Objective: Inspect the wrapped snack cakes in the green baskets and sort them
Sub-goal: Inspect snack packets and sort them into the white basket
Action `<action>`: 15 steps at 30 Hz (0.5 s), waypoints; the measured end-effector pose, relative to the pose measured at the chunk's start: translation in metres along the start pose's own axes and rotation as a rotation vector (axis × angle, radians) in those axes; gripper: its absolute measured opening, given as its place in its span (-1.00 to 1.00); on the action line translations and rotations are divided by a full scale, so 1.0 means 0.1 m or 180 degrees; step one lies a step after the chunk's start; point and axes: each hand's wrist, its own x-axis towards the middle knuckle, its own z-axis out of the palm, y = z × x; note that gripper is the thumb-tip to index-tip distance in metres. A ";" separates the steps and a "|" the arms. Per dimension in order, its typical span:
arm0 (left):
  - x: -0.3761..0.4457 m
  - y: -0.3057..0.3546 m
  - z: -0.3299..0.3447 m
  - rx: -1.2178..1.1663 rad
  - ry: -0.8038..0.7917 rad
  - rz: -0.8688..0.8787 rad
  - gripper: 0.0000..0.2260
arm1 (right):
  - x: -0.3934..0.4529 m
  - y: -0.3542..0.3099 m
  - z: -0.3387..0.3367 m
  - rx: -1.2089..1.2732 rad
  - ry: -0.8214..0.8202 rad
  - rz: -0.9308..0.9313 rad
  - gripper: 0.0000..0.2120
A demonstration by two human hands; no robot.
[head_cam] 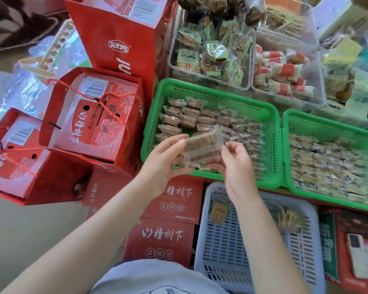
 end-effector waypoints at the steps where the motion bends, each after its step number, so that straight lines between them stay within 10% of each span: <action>1: -0.06 0.00 0.01 -0.0118 -0.0030 -0.0070 -0.72 | -0.08 0.05 0.00 0.0185 -0.0026 0.0145 -0.89; 15: -0.71 -0.16 -0.07 -0.1092 -0.0316 -0.0420 -0.76 | -0.91 0.15 -0.16 -0.0033 -0.0122 -0.0683 -0.86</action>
